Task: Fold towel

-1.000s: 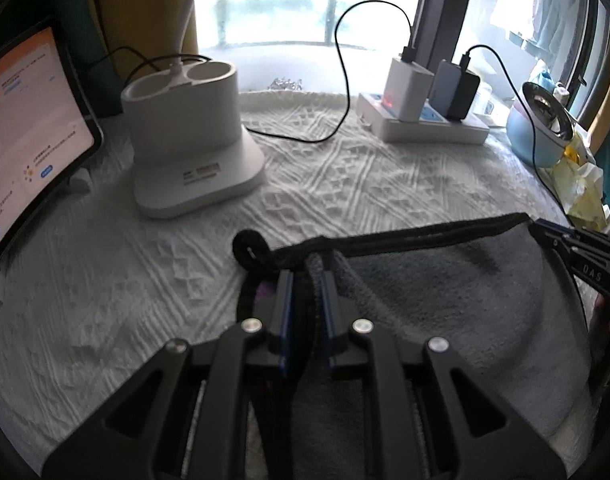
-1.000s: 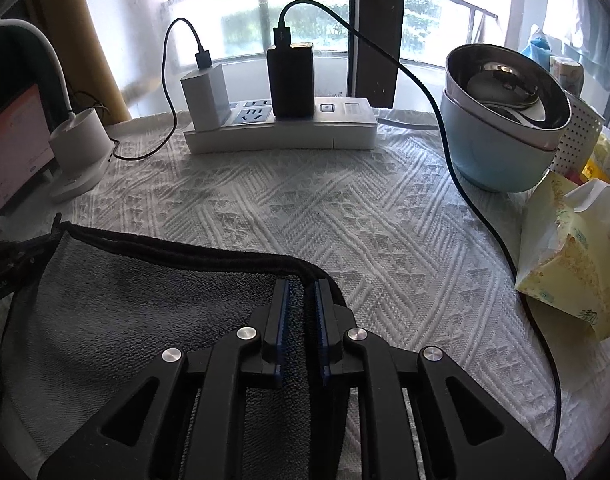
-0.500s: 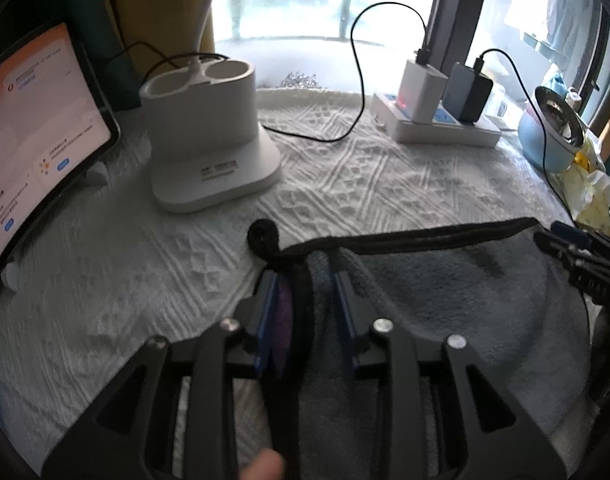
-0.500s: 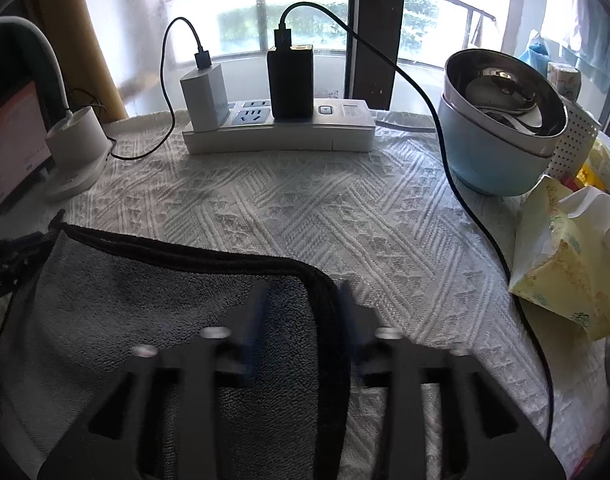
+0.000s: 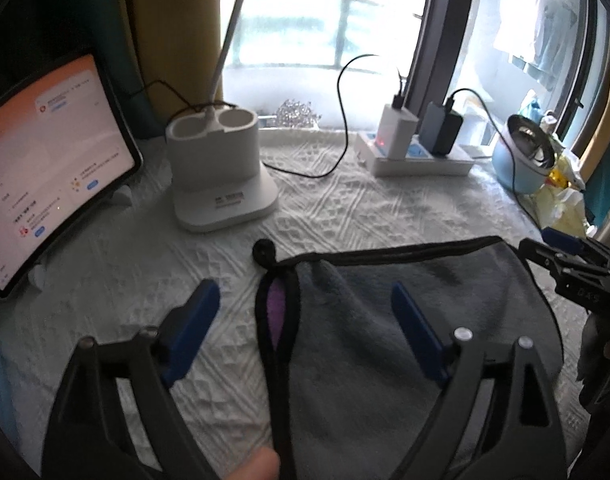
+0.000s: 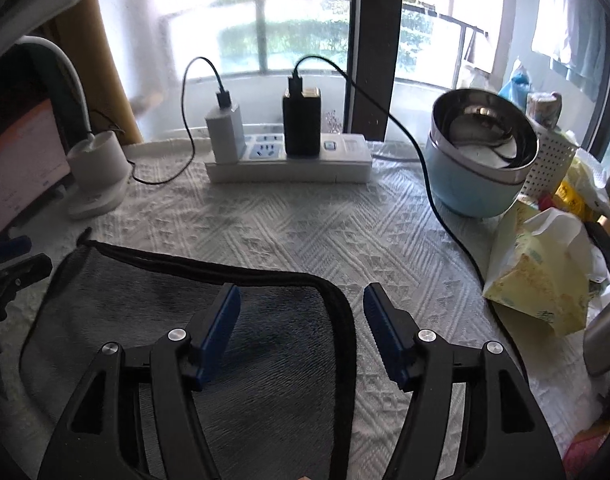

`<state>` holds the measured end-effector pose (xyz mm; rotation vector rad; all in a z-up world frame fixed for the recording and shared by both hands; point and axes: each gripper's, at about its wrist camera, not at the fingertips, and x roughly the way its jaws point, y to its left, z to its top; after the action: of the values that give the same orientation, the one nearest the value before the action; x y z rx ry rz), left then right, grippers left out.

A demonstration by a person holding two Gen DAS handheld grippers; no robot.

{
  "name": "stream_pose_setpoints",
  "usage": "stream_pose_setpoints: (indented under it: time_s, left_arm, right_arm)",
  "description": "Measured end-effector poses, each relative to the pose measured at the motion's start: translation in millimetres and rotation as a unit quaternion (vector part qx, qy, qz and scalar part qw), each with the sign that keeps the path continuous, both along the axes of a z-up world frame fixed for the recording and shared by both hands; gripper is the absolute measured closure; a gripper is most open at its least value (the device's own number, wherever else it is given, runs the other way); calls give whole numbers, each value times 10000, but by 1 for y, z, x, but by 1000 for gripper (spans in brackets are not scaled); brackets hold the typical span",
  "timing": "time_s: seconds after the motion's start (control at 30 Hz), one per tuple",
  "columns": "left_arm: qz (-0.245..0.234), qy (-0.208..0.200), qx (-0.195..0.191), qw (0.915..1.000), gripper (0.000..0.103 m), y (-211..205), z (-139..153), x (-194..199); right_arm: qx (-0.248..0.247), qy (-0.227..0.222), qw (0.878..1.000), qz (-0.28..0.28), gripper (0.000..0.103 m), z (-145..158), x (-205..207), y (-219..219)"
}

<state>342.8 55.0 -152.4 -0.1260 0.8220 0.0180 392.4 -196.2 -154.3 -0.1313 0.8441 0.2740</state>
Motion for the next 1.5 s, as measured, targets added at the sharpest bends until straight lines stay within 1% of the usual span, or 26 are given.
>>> stream_pose_setpoints:
  time_s: [0.23,0.8,1.3,1.5]
  left_arm:
    - [-17,-178,-30,9998,14,-4,16,-24]
    - [-39,-581,-41,9983,14,-12,48,-94]
    - [-99,-769,-52,9970,14,-16,60,-147]
    - [-125,-913,30,9957,14,-19,68,-167]
  right_arm:
    - [113,-176,9998,-4,36,22,-24,0]
    - [-29,-561,9984,82,36,56,-89,5]
    - [-71,-843,9964,76,36,76,-144,0]
    - [-45,-958,9954,55,36,85,-163,-1]
